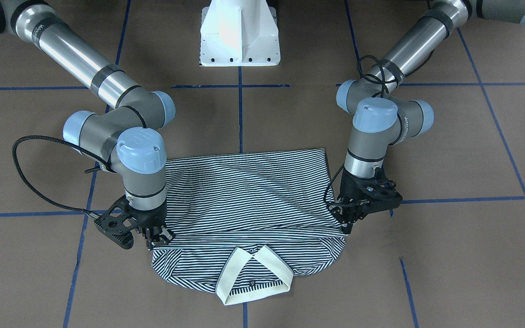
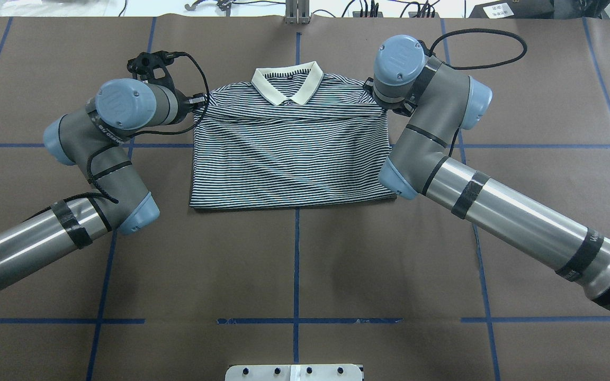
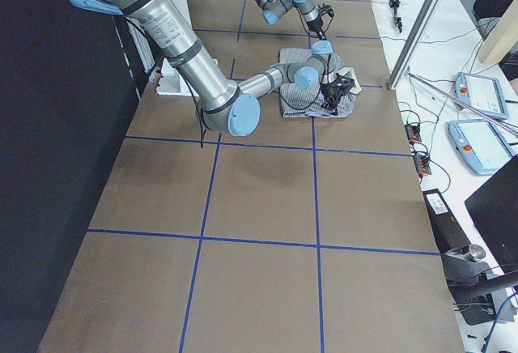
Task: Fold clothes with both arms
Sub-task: 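Lay the hem down near the collar and open both grippers, then move the right gripper to the folded edge nearest it while the left holds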
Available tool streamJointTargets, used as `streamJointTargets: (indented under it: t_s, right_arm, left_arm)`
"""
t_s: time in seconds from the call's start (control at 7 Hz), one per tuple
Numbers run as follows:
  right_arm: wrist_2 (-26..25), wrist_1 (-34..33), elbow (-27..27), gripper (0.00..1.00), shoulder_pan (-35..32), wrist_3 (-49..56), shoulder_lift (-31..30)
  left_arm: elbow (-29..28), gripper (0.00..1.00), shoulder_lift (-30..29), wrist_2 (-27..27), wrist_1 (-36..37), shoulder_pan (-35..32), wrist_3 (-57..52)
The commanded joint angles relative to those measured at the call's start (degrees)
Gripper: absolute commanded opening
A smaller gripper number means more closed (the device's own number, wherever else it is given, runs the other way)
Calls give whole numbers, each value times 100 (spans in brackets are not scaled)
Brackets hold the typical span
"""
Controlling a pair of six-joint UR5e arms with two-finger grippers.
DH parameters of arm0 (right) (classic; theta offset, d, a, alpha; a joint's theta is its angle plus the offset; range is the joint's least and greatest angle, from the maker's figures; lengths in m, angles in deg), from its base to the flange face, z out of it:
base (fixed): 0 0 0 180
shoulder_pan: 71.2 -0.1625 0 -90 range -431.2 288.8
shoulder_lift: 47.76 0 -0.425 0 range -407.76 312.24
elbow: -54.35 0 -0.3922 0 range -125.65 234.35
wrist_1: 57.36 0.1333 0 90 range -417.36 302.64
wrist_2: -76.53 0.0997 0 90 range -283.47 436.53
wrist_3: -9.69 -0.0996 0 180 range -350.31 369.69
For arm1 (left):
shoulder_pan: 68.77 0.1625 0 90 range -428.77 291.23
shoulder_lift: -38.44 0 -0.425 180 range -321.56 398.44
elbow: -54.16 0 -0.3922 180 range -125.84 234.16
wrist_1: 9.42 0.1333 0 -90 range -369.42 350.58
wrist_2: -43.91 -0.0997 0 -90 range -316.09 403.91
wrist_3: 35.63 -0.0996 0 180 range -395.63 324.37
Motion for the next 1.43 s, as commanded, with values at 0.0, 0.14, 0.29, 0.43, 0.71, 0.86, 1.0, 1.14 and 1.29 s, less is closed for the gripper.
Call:
streamJointTargets:
  t_s: [0.0, 0.14, 0.29, 0.43, 0.71, 0.86, 1.0, 1.14, 1.29]
  right_arm:
    - [-8, 1, -55, 0, -7, 0, 82]
    - [-16, 1, -55, 0, -7, 0, 91]
    - [-25, 1, -55, 0, -24, 0, 100]
    - [-34, 1, -55, 0, -59, 26, 109]
    - [-51, 1, -116, 0, -94, 79, 135]
    - [-60, 1, -230, 0, -103, 79, 214]
    - [-78, 1, -274, 0, -103, 79, 249]
    - [-113, 1, -336, 0, -103, 79, 267]
    - [-122, 71, -406, 0, -103, 79, 319]
  left_arm:
    - [-14, 0, 13, 0, -2, 5, 0]
    - [-14, 0, 22, 0, -2, 14, 0]
    - [-14, 0, 22, 0, -2, 14, 0]
    - [-14, 0, 31, 0, -19, 14, 0]
    - [4, 0, 39, 0, -19, 31, 0]
    - [-5, 0, 39, 0, -19, 32, 0]
    - [4, 0, 39, 0, -19, 32, 0]
    - [-5, 0, 48, 0, -19, 32, 0]
    - [4, 6, 48, 0, -19, 32, 0]
